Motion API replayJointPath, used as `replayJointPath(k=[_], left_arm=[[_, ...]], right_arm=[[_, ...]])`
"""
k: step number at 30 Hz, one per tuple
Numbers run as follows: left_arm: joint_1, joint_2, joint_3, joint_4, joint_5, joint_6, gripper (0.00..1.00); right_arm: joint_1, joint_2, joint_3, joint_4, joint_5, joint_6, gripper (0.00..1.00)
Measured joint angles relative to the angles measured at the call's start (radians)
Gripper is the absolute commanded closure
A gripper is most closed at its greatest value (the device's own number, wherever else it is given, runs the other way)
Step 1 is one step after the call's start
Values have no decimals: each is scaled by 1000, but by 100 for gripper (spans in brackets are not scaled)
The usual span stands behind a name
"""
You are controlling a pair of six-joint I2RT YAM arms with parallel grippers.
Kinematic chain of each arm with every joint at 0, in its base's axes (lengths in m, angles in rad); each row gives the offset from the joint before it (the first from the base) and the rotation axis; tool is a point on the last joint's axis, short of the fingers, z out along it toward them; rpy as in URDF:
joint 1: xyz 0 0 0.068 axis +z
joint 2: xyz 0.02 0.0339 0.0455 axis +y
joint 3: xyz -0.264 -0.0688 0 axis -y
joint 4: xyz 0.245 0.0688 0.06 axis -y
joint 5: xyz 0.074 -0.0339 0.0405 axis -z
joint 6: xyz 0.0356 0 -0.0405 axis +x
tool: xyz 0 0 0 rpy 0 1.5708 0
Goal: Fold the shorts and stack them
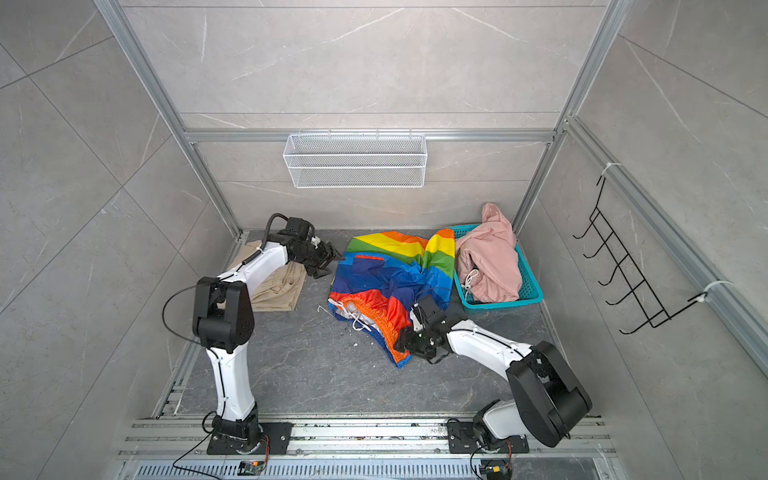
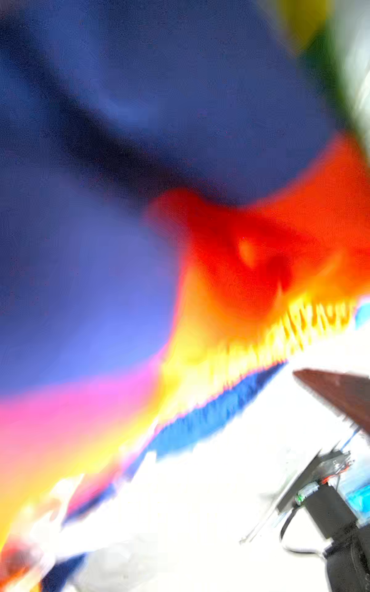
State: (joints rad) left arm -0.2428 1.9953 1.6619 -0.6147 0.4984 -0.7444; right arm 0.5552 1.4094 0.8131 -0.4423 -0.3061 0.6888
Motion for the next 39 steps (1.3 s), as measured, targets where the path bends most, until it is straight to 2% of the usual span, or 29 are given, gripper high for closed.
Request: replayJointPath(k=[2,5,8,14,19,25,27,30,33,35,39], left_arm=[[-4,-109,-98,-31,-2,28,24],[-29,-251,-236,-70,-18,57,23],[-72,-316,-339,-89,-36,72,23],[-97,-257,-480,-61,-38,62,25],[-88,-192,-481,-4,-55,50,28],[-84,-111,-476,75,-61,19,36],[-84,-106,-473,102,-63,8,43],[-84,-97,-471,141,-81,-1,60],[-84,-84,-468,157,-100,2,81],[-77,-75,-461,155,-108,12,98],[-48,-65,-421,124,-122,42,100]], right_arm=[[-15,-13,112,-67,29,-43,1],[-64,-22,288,-154,79,-117,1],[-117,-3,414,-209,109,-174,1],[-154,178,545,-227,111,-245,1],[-171,298,545,-231,89,-268,1],[-221,351,557,-229,71,-307,1],[-227,374,572,-228,74,-327,1],[-226,411,579,-229,79,-354,1],[-227,429,558,-220,78,-372,1],[-227,429,520,-210,75,-373,1],[-225,423,412,-173,62,-368,1]])
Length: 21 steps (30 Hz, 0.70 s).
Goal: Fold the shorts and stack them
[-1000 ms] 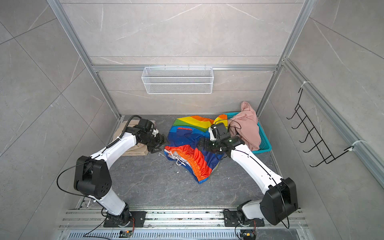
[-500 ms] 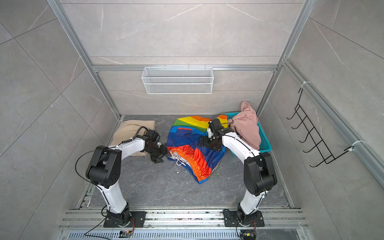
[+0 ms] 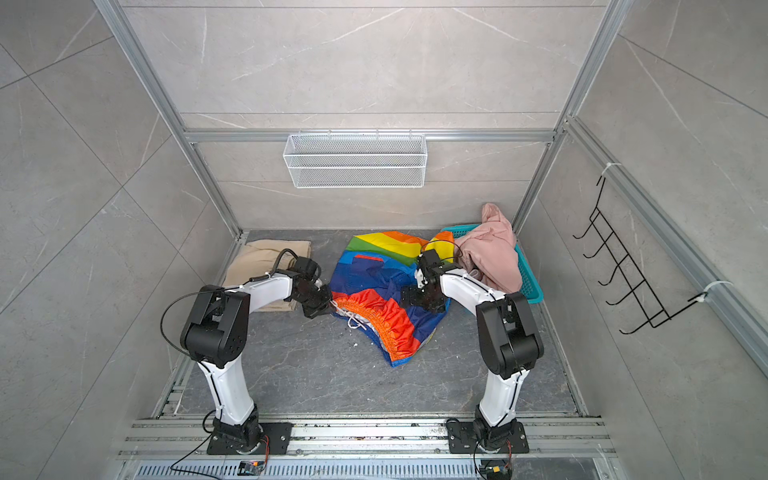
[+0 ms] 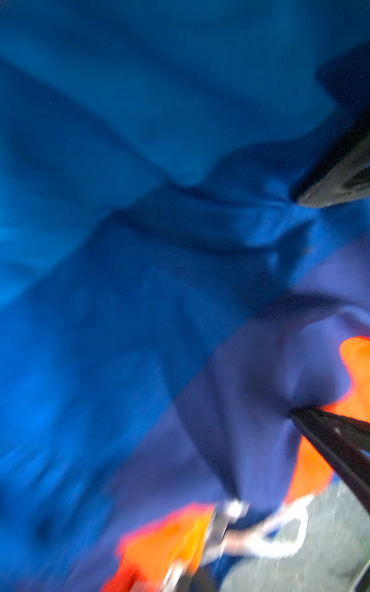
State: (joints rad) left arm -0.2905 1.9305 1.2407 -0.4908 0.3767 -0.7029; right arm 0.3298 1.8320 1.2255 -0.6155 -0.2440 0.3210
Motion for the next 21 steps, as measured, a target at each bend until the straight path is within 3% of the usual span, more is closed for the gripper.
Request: replayJointPath(k=[6,11,14,18,21], left_arm=[[74,46,185,-118,-37,89,100],[115,71,377,-201,-85,172,100],[122,85,500,-270,-139,231,100],[122,108,614,-322,-245,320,100],[123,108,627,-356,-327,373,100]], right_arm=[[92,-141,-251,130,-1,94,1],[360,-256,-397,282,-1,291,1],[469,-277,-399,267,-14,369,1],[446,-347,-282,77,38,371,1],[333,-368,-77,-11,74,311,1]])
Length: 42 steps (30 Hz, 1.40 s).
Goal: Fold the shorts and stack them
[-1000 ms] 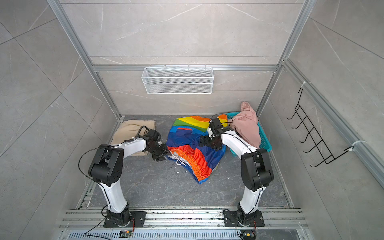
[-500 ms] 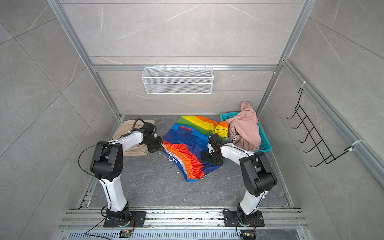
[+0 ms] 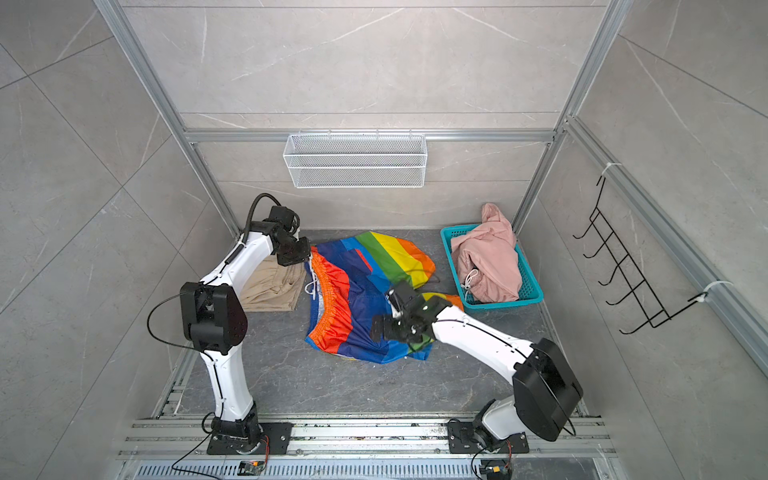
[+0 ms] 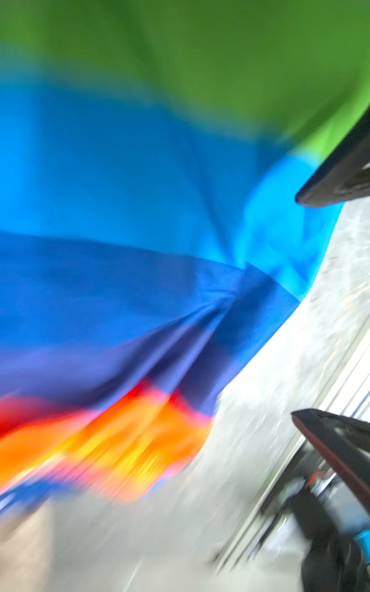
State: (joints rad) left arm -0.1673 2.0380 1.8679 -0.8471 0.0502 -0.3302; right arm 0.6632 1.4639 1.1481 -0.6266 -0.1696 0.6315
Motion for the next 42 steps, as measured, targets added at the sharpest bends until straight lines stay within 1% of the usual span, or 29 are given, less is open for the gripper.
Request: replayJointPath(k=[3,6,8,11,14,17,19,21,24,26,29,31,33,34,36,38,40,42], left_arm=[[2,0,-17,-18,-50,29,100],[5,0,-46,-22,-57,43,100],[5,0,-66,-24,-60,47,100],[5,-6,-100,-21,-60,48,100],[4,-24,-133,-16,-60,49,100],[4,-39,-136,-12,-54,54,100],[4,-50,-136,-2,-42,55,100],[4,-54,-134,12,-24,55,100],[-5,-51,-121,24,2,57,100],[-18,-44,-99,24,8,66,100],[-55,-27,-57,33,5,96,100],[-89,-13,-34,37,0,130,100],[-129,1,-20,40,-18,169,100],[-146,7,-19,40,-27,188,100],[-173,13,-19,39,-32,217,100],[-186,12,-32,44,-35,245,100],[-185,4,-61,59,-43,267,100],[-181,-11,-106,76,-47,289,100]], right_arm=[[-154,63,184,-15,10,-64,1],[-242,219,324,-24,28,-115,1],[-256,339,389,-32,31,-142,1],[-257,485,421,-43,24,-173,1],[-257,546,404,-68,19,-191,1],[-258,534,337,-58,5,-203,1],[-258,499,242,-22,-8,-203,1],[-256,450,125,18,-21,-200,1],[-229,327,-42,90,-29,-164,1],[-167,255,-136,126,-17,-126,1],[3,174,-230,166,-16,-37,1],[90,138,-256,162,-44,12,1],[119,90,-250,105,-40,32,1],[108,59,-228,61,-21,31,1],[48,8,-145,-17,17,11,1],[-57,-5,-19,-52,43,-31,1],[-172,40,118,-66,71,-79,1],[-255,131,243,-67,104,-122,1]])
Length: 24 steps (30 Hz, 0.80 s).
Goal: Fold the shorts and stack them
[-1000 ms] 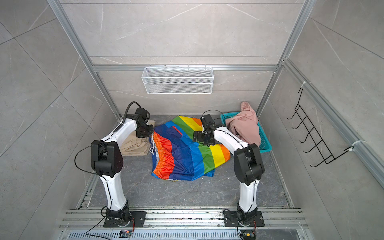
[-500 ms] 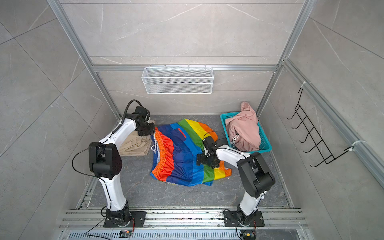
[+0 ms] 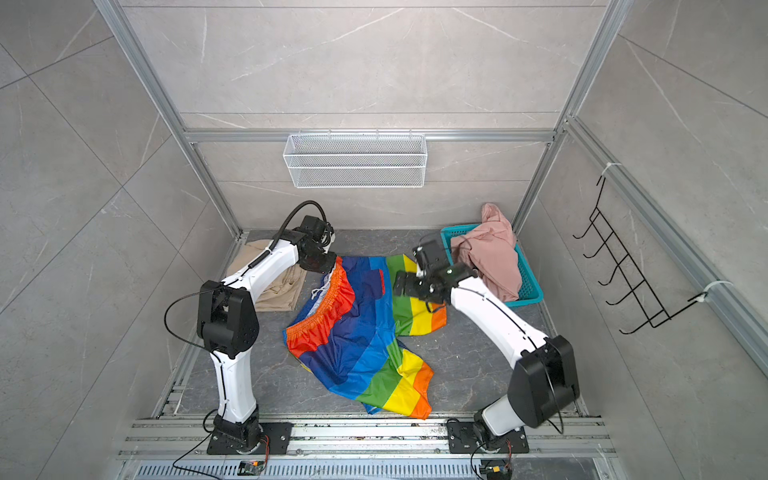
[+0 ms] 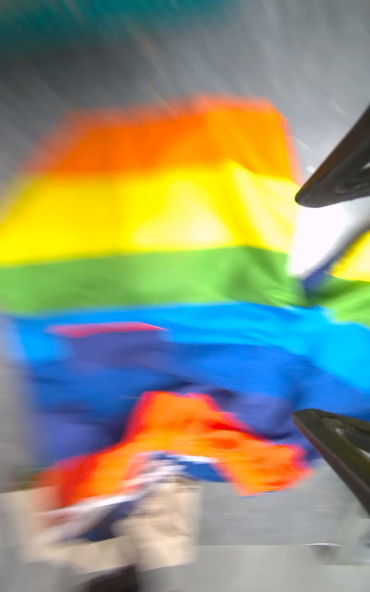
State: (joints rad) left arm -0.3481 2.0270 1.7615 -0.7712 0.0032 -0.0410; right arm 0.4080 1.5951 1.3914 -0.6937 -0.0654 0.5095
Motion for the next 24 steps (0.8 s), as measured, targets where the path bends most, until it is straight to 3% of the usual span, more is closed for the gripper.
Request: replayJointPath(k=[7,12,24], left_arm=[[-3,-81,-132,40,-2,50,100],[-8,-97,-143,59,-2,71,100],[-11,-107,-169,87,-1,83,100]], right_arm=[[-76,422,301,-39,30,-87,1],[-104,618,456,-81,10,-118,1],[-159,789,686,-157,5,-217,1]])
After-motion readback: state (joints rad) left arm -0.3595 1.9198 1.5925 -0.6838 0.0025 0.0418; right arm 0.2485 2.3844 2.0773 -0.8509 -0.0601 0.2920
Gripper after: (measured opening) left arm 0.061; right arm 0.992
